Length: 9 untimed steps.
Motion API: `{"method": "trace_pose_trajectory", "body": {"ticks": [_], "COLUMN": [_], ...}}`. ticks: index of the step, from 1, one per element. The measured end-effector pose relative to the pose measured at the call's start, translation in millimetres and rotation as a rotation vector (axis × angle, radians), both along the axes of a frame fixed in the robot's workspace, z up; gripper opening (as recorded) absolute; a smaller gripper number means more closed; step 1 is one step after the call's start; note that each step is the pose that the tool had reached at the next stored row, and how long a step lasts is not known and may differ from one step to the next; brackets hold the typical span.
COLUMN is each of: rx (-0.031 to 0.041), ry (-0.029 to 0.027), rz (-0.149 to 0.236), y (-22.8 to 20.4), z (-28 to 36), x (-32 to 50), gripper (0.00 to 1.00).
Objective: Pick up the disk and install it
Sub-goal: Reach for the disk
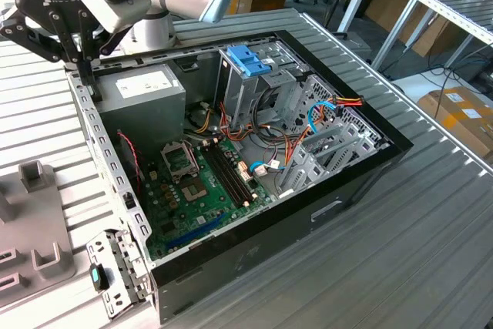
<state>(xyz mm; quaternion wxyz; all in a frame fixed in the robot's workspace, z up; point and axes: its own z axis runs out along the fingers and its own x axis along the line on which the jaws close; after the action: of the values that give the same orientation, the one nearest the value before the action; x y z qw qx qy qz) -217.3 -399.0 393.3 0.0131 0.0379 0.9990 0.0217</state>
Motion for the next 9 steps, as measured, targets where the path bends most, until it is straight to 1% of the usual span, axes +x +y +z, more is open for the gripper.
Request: {"method": "trace_pose_trajectory", "body": {"ticks": [9], "rx": [0.0], "ry": [0.0], "rz": [0.0], "y": [0.0], "z": [0.0], "x": [-2.4], "gripper": [0.11]}}
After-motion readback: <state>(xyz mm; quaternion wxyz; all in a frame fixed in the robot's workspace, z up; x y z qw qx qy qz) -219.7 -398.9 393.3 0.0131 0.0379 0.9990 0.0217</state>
